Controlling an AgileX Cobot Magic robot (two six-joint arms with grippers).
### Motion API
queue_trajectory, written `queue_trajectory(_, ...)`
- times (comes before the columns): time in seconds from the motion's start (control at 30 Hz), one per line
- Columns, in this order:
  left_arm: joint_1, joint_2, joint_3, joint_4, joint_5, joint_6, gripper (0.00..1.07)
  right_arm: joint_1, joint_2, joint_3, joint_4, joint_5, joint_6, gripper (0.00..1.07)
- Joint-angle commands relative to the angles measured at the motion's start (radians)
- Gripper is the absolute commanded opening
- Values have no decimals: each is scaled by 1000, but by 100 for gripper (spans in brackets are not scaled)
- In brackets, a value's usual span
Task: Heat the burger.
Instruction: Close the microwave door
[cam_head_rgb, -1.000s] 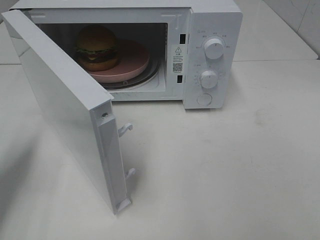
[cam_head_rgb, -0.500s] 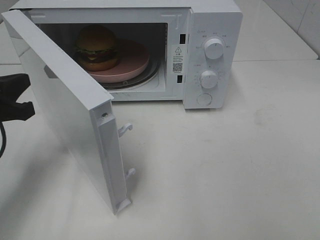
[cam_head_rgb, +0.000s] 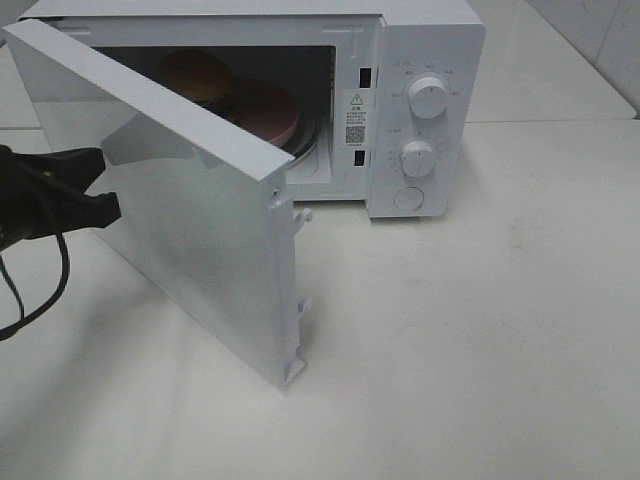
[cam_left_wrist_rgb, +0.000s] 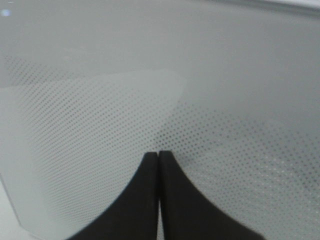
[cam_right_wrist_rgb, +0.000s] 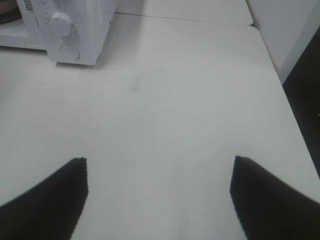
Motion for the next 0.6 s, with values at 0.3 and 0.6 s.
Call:
queue_trajectory(0.3, -116, 75, -121, -67, 16, 9, 0, -7, -31, 2, -3, -15, 1, 76)
queue_trajectory(0.6, -187, 123, -234, -157, 94, 63, 0, -7, -31, 2, -3, -15, 1, 76)
